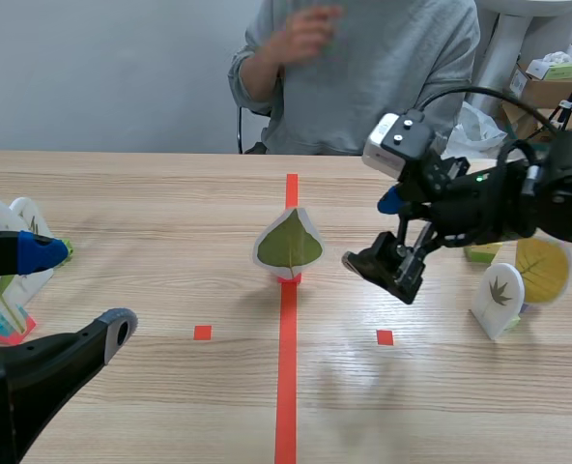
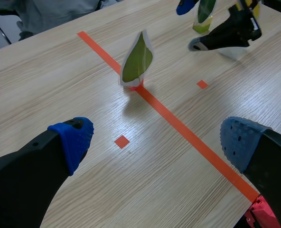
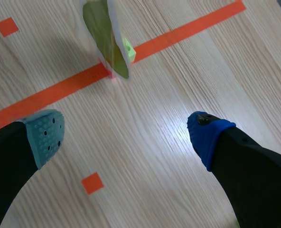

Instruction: Do the leaf sorting experiment

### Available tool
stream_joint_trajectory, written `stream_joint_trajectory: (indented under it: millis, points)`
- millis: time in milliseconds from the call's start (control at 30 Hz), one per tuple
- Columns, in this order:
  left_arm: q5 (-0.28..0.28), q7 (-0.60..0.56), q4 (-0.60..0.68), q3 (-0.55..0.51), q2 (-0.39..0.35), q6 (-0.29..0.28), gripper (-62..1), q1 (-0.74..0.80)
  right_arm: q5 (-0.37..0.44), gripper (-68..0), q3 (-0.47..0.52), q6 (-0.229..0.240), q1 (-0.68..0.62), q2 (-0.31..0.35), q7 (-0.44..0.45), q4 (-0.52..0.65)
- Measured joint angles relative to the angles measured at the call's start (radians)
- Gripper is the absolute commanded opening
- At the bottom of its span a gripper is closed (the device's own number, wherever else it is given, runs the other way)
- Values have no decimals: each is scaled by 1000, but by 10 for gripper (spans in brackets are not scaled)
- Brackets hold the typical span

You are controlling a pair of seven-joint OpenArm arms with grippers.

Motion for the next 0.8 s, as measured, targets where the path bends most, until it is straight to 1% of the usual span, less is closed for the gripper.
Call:
stream_joint_trajectory:
  millis: [33,67,200,333,400,533,700,733,800]
  points:
    - [0,0,0,0,0,0,-37,0,-3,-145,-18,1,28,-19,1,-40]
    - [0,0,0,0,0,0,-37,0,-24,-145,-35,11,55,-38,10,-81]
    - [11,0,0,0,0,0,-37,0,-77,-145,-92,22,136,-120,46,-234]
    - [28,3,0,0,0,0,-37,0,-125,-145,-117,25,179,-197,80,-322]
    - [46,3,0,0,0,0,-37,0,-136,-145,-118,25,187,-229,97,-344]
    - [45,3,0,0,0,0,-37,0,-165,-146,-118,26,188,-269,117,-356]
    - [45,3,0,0,0,0,-37,0,-167,-148,-118,25,188,-271,128,-359]
    - [45,3,0,0,0,0,-37,0,-167,-161,-118,25,188,-270,128,-359]
    - [45,3,0,0,0,0,-37,0,-167,-220,-118,25,187,-269,128,-359]
